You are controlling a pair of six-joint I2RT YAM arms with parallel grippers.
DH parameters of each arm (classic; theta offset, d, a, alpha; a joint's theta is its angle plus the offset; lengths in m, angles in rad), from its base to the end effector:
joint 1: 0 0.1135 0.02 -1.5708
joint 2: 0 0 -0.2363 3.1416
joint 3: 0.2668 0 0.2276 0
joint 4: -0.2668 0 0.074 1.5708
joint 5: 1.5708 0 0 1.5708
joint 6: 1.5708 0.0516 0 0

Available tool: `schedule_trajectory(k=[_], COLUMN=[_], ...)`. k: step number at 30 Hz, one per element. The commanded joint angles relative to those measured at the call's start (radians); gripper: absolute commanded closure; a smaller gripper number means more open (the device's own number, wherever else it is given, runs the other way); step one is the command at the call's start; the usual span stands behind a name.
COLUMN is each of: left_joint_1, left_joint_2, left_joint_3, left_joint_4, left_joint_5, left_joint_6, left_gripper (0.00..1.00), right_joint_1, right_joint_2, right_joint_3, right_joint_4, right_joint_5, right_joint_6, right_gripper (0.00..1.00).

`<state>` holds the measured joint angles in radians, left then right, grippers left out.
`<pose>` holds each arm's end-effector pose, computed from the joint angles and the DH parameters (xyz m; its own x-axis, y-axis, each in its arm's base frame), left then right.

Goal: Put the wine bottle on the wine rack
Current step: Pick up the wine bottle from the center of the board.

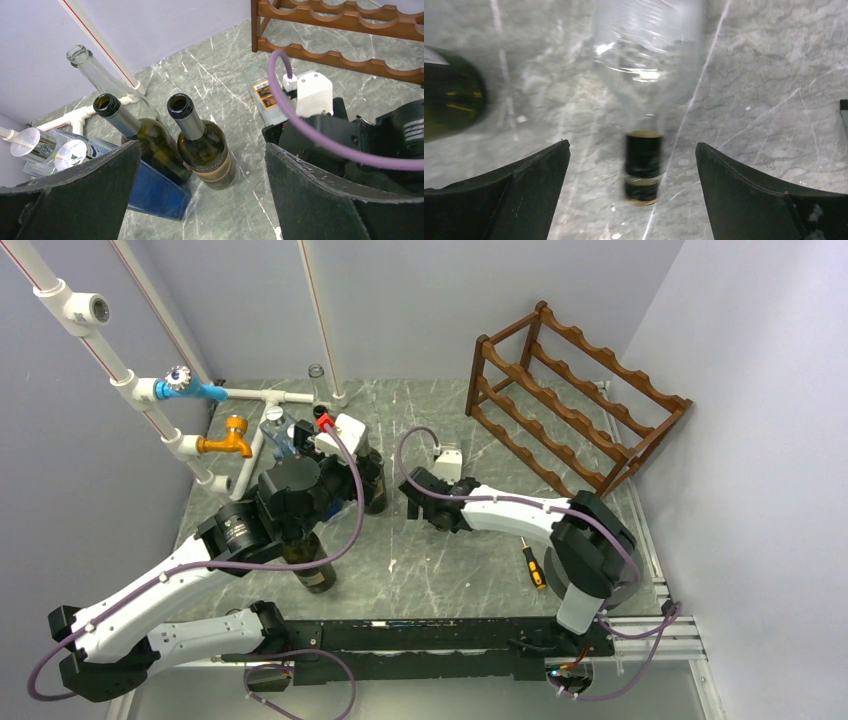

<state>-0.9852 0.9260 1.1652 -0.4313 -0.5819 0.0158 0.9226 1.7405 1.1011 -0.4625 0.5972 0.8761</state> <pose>0.1298 -0.1443 0.3903 -0.0992 0.1735 -0.9798 0.3997 0.9087 0.1204 0.2191 0.2413 0.1595 -0.7333 0.0840 -0.6747 0.0900 0.9956 0.0261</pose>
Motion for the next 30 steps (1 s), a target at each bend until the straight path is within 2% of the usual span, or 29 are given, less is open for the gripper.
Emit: schedule_trajectory(k=[1, 8, 13, 19, 26, 30], left_joint_1=[-0.007, -0.019, -0.037, -0.050, -0.055, -0.056], left_joint_2=[-0.020, -0.039, -0.041, -0.044, -0.055, -0.047], left_joint_3=[0.005, -0.001, -0.006, -0.002, -0.006, -0.002], left_joint_4=[0.021, 0.028, 0.035, 0.028, 0.034, 0.028], left_joint_5=[-0.013, -0.028, -0.050, -0.045, -0.046, -0.046], left_joint_6=[0.010, 0.018, 0.033, 0.027, 0.030, 0.029], left_gripper=[0.00, 0.01, 0.00, 0.01, 0.00, 0.01], right_joint_1=[-0.033, -0.153, -0.234, -0.304, -0.304, -0.304], right_joint_2=[-0.097, -0.057, -0.008, 0.093, 0.189, 0.247], right_joint_3=[0.065, 0.154, 0.205, 0.273, 0.309, 0.360], right_joint_4=[0.001, -0.013, 0.032, 0.056, 0.063, 0.001], right_joint_5=[-0.063, -0.120, -0.123, -0.243, -0.281, -0.175], right_joint_6=[-0.064, -0.109, -0.267, -0.387, -0.343, -0.246], right_gripper=[0.00, 0.00, 0.00, 0.00, 0.02, 0.12])
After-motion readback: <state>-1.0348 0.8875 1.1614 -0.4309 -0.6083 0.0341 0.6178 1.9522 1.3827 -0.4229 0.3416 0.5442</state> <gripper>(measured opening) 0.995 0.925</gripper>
